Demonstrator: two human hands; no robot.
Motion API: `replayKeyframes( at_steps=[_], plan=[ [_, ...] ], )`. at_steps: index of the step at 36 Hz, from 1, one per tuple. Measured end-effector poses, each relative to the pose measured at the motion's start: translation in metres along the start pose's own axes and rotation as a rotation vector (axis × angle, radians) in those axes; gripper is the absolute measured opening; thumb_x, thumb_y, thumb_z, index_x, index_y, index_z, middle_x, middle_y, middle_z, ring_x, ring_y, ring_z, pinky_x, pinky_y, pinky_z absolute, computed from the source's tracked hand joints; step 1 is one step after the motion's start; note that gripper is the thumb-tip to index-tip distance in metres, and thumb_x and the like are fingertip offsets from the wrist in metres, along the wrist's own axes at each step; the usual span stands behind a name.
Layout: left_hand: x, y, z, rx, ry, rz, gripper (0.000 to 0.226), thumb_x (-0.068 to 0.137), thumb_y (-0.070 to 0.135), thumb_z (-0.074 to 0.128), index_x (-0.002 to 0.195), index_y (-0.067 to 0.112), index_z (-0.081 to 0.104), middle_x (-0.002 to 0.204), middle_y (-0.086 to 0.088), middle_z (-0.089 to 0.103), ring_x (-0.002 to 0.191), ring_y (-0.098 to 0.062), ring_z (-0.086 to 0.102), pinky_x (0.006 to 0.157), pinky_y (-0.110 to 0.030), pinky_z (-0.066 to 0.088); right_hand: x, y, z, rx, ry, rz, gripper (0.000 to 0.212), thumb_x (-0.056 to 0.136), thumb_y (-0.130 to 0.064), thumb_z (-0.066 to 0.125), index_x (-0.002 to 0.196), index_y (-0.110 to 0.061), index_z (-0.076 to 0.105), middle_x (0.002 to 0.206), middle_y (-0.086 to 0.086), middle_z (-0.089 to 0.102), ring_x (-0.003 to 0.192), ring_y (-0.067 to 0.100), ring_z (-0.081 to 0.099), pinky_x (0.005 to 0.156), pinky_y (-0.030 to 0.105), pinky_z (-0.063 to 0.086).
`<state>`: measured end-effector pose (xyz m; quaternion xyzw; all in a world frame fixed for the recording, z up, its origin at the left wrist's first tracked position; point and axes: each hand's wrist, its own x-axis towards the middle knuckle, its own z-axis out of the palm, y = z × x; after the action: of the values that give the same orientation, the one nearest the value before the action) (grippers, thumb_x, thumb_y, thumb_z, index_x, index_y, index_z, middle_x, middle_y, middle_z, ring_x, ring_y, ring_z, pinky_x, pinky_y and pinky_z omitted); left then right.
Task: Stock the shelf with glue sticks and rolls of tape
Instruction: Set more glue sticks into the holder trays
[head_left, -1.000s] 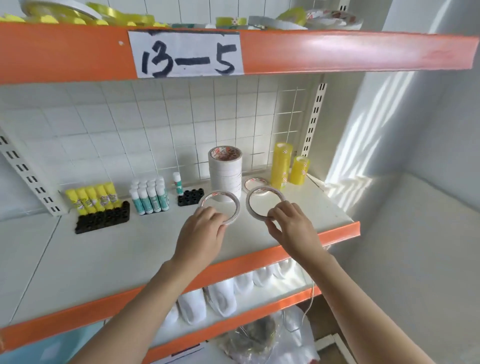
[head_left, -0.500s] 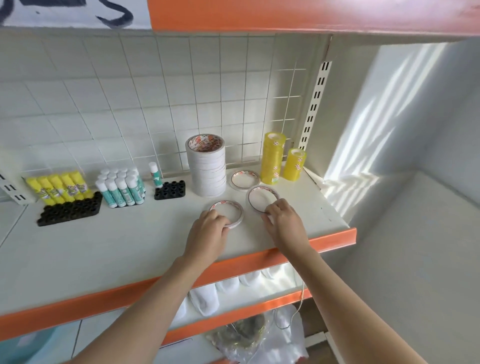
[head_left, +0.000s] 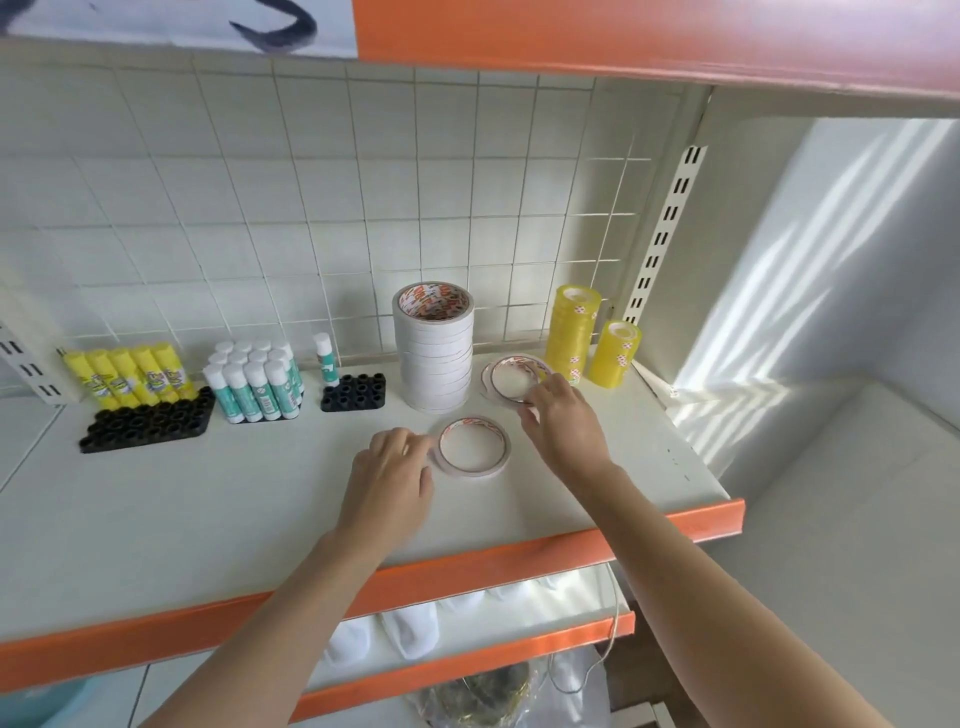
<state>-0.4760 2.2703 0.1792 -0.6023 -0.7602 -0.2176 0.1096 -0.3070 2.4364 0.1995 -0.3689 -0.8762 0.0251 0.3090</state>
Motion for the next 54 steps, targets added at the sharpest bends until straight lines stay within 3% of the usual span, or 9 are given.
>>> replayKeyframes(
  at_steps=[5, 24, 36, 54],
  plan=[
    [-0.006, -0.006, 0.006, 0.054, 0.026, -0.021, 0.035, 0.080, 0.026, 0.036, 0.088, 0.014, 0.068, 0.084, -0.004, 0.061, 0.079, -0.028, 0.060, 0.064, -0.037, 0.050, 0.018, 0.003, 0.015, -0.001, -0.058, 0.032, 0.010, 0.084, -0.009, 0.067, 0.081, 0.001, 0.064, 0.092, 0.021, 0.057, 0.078, 0.041, 0.060, 0.063, 0.045, 0.053],
    [-0.004, -0.004, 0.008, 0.068, -0.008, -0.071, 0.031, 0.077, 0.026, 0.036, 0.087, 0.015, 0.063, 0.087, -0.002, 0.058, 0.081, -0.027, 0.056, 0.069, -0.039, 0.046, 0.029, 0.002, 0.029, -0.014, -0.154, 0.145, 0.019, 0.094, -0.026, 0.057, 0.099, -0.010, 0.066, 0.108, 0.008, 0.059, 0.096, 0.032, 0.058, 0.070, 0.034, 0.043],
    [-0.004, -0.003, 0.006, 0.058, 0.001, -0.080, 0.032, 0.077, 0.027, 0.035, 0.087, 0.016, 0.064, 0.088, -0.002, 0.058, 0.082, -0.027, 0.056, 0.071, -0.039, 0.047, 0.029, 0.005, 0.032, -0.055, -0.216, 0.145, 0.024, 0.099, -0.027, 0.049, 0.109, -0.012, 0.064, 0.115, 0.008, 0.056, 0.106, 0.030, 0.053, 0.083, 0.039, 0.044],
    [-0.004, -0.003, 0.007, 0.059, -0.011, -0.086, 0.031, 0.077, 0.027, 0.036, 0.088, 0.017, 0.063, 0.089, -0.001, 0.058, 0.083, -0.026, 0.056, 0.072, -0.040, 0.047, 0.041, 0.004, 0.030, -0.075, -0.373, 0.161, 0.023, 0.101, -0.025, 0.044, 0.114, -0.010, 0.055, 0.121, 0.009, 0.050, 0.105, 0.030, 0.051, 0.081, 0.040, 0.044]
  ],
)
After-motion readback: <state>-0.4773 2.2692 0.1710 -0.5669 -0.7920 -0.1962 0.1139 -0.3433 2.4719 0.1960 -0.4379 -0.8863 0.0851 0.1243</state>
